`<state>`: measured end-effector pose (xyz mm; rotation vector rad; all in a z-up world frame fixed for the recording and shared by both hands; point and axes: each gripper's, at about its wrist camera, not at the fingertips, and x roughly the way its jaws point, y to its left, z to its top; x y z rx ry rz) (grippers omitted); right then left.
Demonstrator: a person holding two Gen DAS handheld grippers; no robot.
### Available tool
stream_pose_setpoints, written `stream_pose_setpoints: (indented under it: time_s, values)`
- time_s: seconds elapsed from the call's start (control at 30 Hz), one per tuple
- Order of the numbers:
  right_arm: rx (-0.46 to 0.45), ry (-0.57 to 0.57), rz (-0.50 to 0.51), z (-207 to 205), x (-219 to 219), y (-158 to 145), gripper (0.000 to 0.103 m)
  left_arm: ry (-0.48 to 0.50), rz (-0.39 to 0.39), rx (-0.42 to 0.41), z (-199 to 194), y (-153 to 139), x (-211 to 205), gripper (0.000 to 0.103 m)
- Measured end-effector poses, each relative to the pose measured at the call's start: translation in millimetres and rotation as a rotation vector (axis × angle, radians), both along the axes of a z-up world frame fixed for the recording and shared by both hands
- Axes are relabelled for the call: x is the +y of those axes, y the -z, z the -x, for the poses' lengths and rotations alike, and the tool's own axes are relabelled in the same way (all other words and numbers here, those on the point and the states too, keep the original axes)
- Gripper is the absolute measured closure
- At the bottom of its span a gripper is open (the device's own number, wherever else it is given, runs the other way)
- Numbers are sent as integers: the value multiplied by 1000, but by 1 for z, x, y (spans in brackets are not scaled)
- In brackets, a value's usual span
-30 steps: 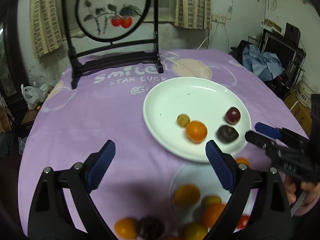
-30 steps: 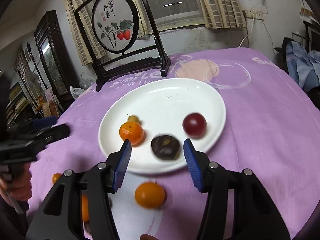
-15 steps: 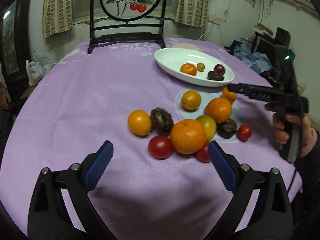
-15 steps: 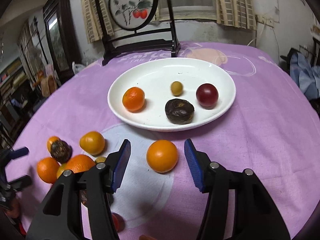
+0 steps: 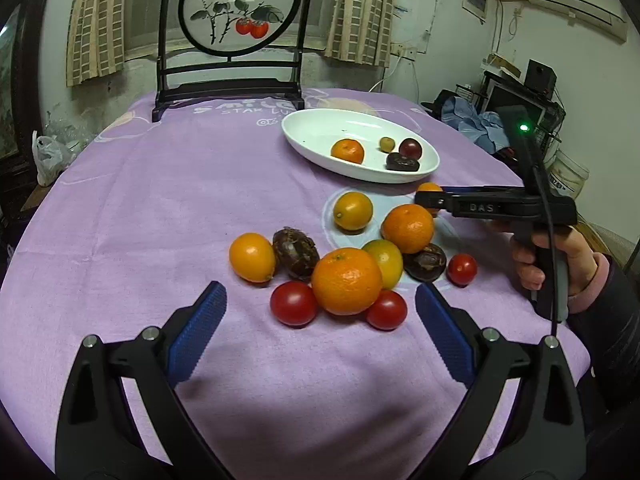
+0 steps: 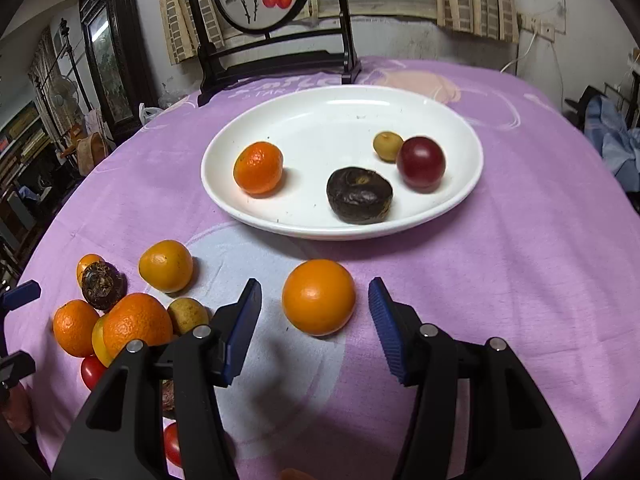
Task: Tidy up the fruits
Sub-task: 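Grasp a tangerine with the right tool while the left tool grasps another tangerine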
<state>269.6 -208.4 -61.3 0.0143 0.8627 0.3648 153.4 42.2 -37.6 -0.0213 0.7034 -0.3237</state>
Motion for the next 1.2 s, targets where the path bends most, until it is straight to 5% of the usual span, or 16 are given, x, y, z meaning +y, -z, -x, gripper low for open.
stream_pose_setpoints:
  time_s: [0.2,0.37,0.57,0.83,1.2]
  values:
    - [28,-4,-23,-4,-2,3,65,13,-21,10,-1,2,-6,6]
    - [-18,0,-61,2,-6,-5,65,22,-21,1,0,2,-7,10]
    - [-49,19,-71,5,-10,-12,65,57,-35,55,-10,8,-16,46]
    - [-62,17,-75,6,-11,-15,65,71,-39,93,-23,12,-26,47]
    - [-71,16,-81,10,-12,-18,65,86,-139,92,-34,15,-40,50]
